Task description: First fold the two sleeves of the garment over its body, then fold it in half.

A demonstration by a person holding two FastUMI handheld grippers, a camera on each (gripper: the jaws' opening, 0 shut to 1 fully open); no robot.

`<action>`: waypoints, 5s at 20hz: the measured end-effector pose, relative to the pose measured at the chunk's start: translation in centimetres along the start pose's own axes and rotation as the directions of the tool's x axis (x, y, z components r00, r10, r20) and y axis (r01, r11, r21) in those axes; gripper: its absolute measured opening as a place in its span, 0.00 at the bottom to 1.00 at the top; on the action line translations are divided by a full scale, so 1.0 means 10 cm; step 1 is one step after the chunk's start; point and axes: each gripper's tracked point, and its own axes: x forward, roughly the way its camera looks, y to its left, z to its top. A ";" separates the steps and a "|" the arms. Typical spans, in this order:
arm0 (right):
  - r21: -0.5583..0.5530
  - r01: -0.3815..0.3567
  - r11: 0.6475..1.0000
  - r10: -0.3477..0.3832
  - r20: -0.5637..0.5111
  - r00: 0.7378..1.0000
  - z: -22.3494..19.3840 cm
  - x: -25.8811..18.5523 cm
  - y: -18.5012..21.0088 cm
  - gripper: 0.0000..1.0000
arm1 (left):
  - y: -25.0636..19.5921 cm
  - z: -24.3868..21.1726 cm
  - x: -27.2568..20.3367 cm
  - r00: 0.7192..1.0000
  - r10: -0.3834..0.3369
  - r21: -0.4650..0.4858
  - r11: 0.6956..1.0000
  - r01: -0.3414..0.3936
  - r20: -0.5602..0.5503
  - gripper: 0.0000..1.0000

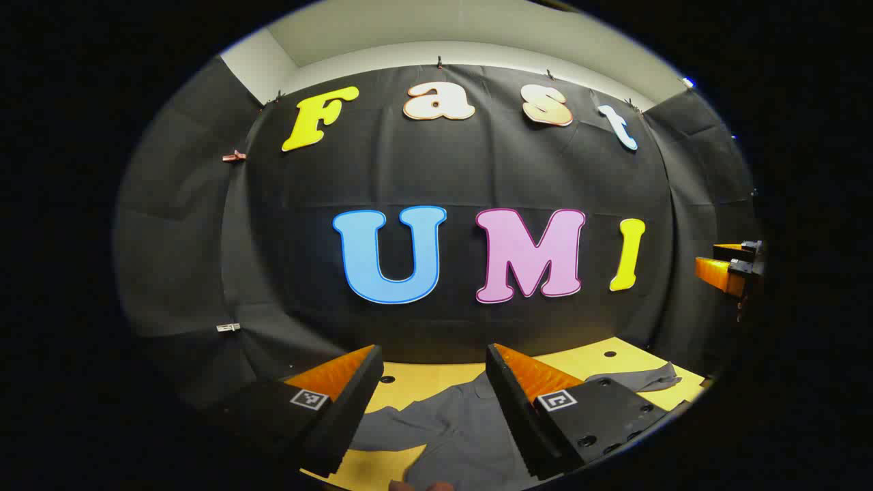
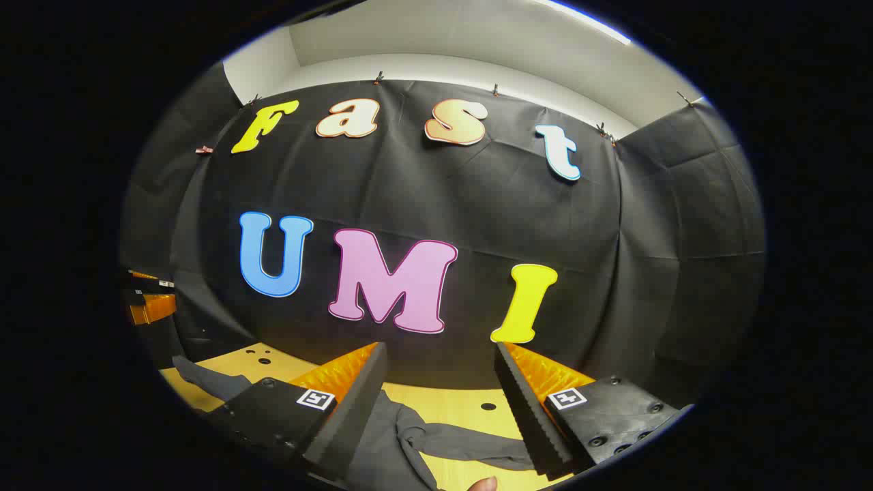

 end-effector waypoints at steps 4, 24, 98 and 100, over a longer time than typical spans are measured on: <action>0.008 0.002 1.000 -0.002 -0.013 1.000 -0.08 0.09 -0.06 0.97 | -0.08 0.01 0.11 1.000 0.001 0.017 1.000 -0.001 -0.008 0.95; 0.000 0.070 0.998 -0.069 -0.205 0.976 -0.96 0.50 -0.93 0.97 | -0.58 -0.13 0.22 0.998 -0.031 0.050 0.998 0.033 -0.052 0.94; 0.228 0.074 0.971 0.043 -0.469 0.882 -2.02 0.61 0.20 0.05 | 1.01 -0.91 0.43 0.988 -0.027 -0.040 0.999 0.021 -0.150 0.99; 0.229 0.044 0.972 0.070 -0.463 0.883 -2.01 0.73 0.51 0.05 | 1.19 -0.98 0.46 0.988 -0.015 -0.038 0.999 0.009 -0.153 0.97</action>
